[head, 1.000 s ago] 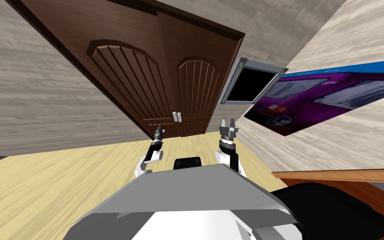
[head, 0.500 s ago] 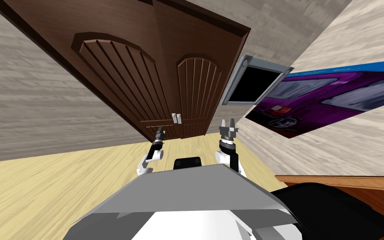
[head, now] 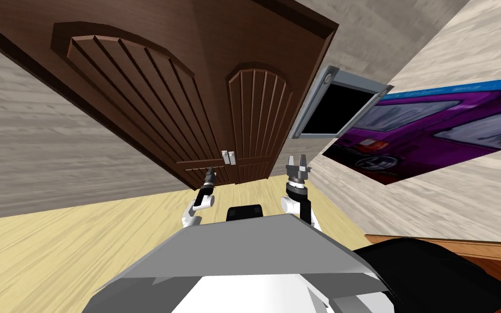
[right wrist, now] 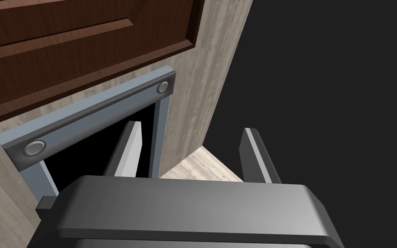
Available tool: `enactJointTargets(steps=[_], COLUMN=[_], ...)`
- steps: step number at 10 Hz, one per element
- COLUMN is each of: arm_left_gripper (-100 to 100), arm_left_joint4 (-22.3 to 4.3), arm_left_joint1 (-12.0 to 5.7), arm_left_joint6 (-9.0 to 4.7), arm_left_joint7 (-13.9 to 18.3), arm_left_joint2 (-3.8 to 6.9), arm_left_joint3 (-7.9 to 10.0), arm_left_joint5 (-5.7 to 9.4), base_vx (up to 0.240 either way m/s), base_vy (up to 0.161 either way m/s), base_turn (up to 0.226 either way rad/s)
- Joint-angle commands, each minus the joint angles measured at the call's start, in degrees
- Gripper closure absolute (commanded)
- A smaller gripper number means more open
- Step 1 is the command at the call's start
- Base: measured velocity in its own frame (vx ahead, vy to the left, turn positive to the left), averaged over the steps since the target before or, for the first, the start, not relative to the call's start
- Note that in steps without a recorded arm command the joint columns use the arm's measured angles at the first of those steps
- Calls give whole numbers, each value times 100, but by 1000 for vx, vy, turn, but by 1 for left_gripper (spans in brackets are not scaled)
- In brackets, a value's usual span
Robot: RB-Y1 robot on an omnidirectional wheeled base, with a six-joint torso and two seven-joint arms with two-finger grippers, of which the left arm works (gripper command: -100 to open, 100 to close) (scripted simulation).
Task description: Pull the door open
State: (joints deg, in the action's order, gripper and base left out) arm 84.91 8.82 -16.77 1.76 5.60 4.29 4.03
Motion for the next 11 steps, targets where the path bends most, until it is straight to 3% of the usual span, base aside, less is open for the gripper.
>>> enactJointTargets(steps=[1,4,7,8,10,11], arm_left_gripper=[-100,-100,-100,-100,-100,-100], arm_left_joint4=[-182,-493,-559,-640,-712,-778], arm_left_joint1=[-81,-247,-288,-185,-110,-52], arm_left_joint6=[33,69,73,75,71,66], arm_left_joint7=[0,-3,-7,25,63,101], arm_left_joint2=[-7,-39,-60,72,201,320], arm_left_joint3=[23,49,44,212,361,492], arm_left_joint5=[-3,-12,-18,24,67,107], base_vx=[167,208,167,-49,-109,-69], base_vy=[-3,-2,-17,27,21,7], base_turn=[-37,-36,-30,119,71,20])
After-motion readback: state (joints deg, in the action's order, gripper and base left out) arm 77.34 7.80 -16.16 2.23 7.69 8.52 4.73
